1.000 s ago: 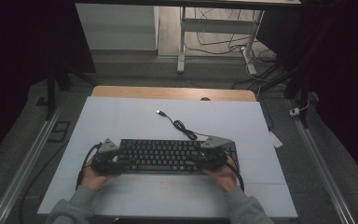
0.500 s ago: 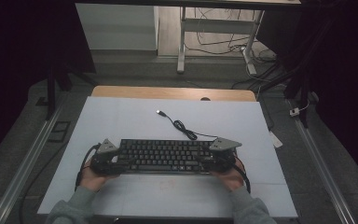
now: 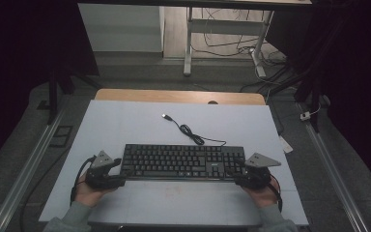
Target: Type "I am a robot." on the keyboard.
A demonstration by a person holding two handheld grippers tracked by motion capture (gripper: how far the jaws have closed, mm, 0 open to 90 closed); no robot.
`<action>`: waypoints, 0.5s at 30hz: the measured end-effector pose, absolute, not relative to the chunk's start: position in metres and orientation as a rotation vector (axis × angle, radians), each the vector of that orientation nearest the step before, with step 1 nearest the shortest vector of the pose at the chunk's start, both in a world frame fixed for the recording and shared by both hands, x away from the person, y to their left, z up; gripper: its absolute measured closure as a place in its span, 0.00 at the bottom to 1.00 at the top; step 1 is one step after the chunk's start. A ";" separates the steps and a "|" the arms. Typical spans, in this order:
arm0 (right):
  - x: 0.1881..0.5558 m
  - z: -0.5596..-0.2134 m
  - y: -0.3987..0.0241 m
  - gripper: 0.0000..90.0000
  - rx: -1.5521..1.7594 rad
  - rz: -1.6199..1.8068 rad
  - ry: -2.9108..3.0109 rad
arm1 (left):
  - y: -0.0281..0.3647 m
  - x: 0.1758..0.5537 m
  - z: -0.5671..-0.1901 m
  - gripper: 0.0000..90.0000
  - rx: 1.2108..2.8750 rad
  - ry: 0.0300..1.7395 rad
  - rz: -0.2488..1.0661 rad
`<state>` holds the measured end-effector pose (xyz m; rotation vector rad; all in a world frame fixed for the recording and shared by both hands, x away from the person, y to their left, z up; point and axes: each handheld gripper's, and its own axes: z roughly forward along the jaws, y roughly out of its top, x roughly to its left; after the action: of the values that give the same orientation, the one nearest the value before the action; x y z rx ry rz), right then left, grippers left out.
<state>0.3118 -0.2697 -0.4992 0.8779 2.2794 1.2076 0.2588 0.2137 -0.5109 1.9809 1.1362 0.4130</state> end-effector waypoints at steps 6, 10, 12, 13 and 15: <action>0.298 -0.501 -0.295 0.49 0.893 1.192 2.263 | 0.221 0.249 -0.513 0.37 1.972 1.140 0.422; 0.294 -0.503 -0.304 0.48 0.906 1.184 2.264 | 0.224 0.245 -0.515 0.37 1.967 1.147 0.424; 0.294 -0.504 -0.306 0.48 0.908 1.184 2.263 | 0.225 0.244 -0.515 0.37 1.968 1.150 0.424; 0.294 -0.505 -0.307 0.48 0.907 1.174 2.265 | 0.225 0.244 -0.516 0.37 1.969 1.151 0.424; 0.296 -0.506 -0.307 0.47 0.906 1.174 2.272 | 0.224 0.245 -0.516 0.37 1.971 1.151 0.423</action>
<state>0.2961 -0.3069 -0.5061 0.9062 2.2719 1.1737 0.2453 0.2242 -0.5159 1.9712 1.1508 0.4233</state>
